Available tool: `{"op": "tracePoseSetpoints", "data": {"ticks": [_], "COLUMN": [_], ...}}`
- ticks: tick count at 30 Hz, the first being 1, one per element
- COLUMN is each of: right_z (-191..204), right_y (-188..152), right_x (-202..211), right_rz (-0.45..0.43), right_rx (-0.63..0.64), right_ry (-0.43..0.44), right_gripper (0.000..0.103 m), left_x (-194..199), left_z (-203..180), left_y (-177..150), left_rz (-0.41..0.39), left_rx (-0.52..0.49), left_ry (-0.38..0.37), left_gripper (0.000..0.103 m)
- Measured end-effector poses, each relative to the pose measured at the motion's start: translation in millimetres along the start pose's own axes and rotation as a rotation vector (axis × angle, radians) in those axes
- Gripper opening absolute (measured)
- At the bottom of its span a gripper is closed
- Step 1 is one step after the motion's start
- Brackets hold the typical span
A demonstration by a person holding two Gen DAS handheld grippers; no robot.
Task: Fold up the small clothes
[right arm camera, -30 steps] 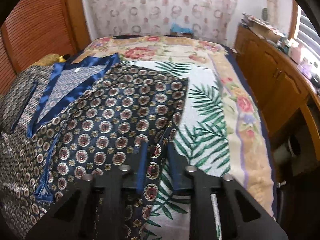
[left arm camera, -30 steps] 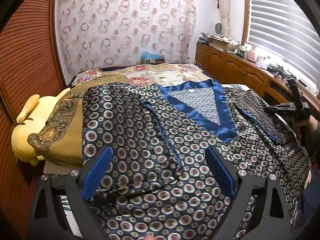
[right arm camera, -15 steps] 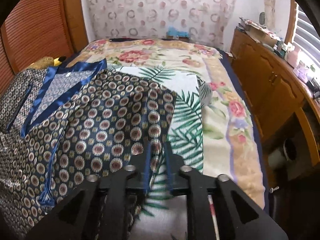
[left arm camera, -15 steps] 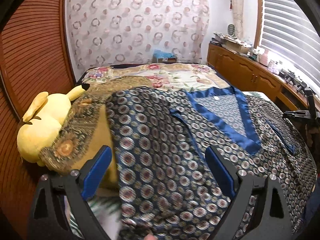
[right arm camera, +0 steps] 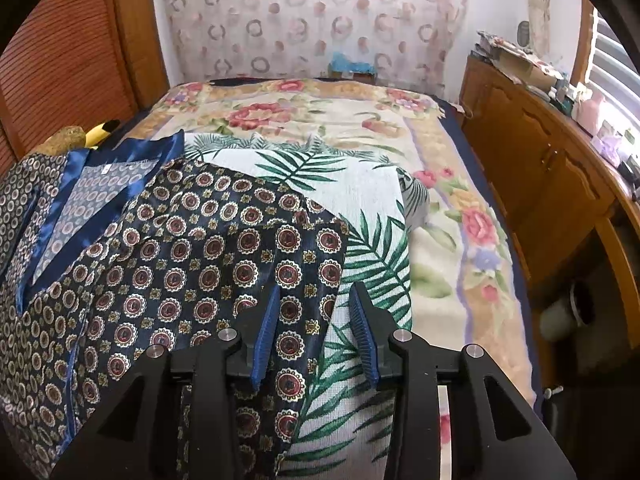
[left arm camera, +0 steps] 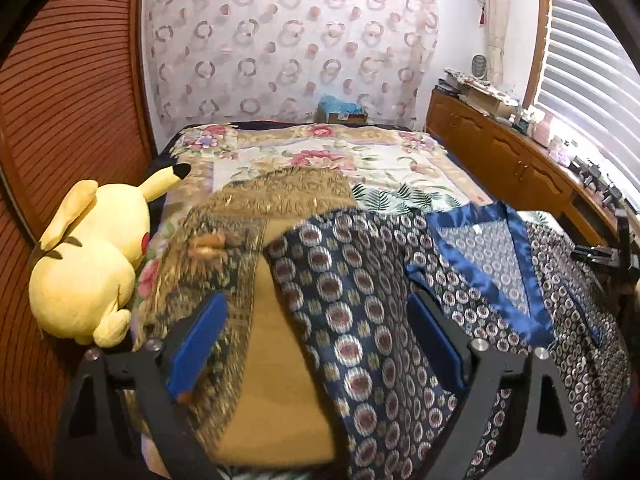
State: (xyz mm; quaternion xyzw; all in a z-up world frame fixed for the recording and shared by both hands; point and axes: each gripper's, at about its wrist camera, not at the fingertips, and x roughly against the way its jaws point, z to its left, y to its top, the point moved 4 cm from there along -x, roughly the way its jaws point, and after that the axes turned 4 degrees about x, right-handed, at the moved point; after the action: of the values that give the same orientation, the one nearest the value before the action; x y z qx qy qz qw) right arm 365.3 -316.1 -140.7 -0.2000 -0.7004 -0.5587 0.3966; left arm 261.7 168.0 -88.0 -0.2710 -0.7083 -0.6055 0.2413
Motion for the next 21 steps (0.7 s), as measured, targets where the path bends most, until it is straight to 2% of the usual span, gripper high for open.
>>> {"op": "tracePoseSetpoints", "data": {"ticks": [2,5,8,9,21], "right_z": [0,-1,-2,-2,-3], "right_y": [0,0,0,0,-1], "right_x": [0,0,-1,-1,-2], "right_rz": [0.000,0.000,0.001,0.001,0.001], "right_rx": [-0.002,0.000,-0.003,-0.004,-0.004], "right_ry": [0.002,-0.001,-0.001,-0.001,0.001], "right_gripper": [0.037,0.038,0.039,0.039,0.040], "left_x": [-2,-5,-14,-18,-44], "left_z": [4,12,15,15,14], "left_y": [8,16,18,17,5], "left_rz": [-0.002,0.006,0.030,0.046,0.116], "left_rx": [0.010,0.025,0.029,0.034,0.050], "left_ry": [-0.015,-0.007,-0.016,-0.026,-0.008], "left_gripper": [0.087,0.075,0.055,0.052,0.051]}}
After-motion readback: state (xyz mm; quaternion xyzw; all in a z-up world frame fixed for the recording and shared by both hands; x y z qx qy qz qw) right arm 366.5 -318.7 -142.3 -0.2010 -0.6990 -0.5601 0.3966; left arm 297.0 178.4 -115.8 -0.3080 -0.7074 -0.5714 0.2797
